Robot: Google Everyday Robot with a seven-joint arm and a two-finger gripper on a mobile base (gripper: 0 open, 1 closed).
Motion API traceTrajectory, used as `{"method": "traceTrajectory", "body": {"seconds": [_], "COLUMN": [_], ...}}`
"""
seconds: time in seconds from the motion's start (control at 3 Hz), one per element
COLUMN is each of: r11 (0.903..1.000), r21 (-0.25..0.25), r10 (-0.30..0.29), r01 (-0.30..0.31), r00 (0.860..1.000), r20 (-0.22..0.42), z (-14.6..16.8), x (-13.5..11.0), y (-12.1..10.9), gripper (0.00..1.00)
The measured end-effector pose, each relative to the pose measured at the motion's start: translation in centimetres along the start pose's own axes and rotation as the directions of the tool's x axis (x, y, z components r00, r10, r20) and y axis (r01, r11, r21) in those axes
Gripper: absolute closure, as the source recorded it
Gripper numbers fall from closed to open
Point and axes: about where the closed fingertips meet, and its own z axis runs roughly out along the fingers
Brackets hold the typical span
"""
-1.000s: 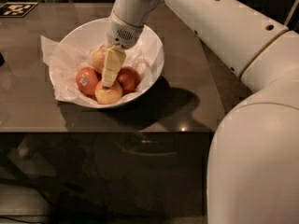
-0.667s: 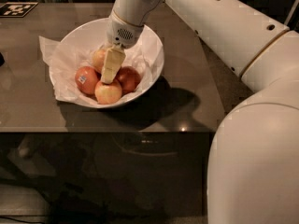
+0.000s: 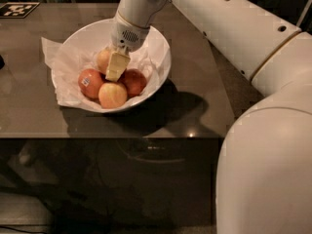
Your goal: Pick apple from white bowl
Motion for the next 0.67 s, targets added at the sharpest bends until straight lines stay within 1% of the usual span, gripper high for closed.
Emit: {"method": "traceTrajectory", "body": {"seconds": [0.33,0.67], "r11": [0.9987,0.9917], "r21": [0.05,0.128], "r10": [-0.004,-0.008], "r01": [0.005,0.016], "r00": [1.0,0.998], "r20": [-0.019,-0.061], "z": [-1.6,-4.0], "x": [-0.8,-2.4], "y": [0.9,2.8], "gripper": [1.0,1.0]}}
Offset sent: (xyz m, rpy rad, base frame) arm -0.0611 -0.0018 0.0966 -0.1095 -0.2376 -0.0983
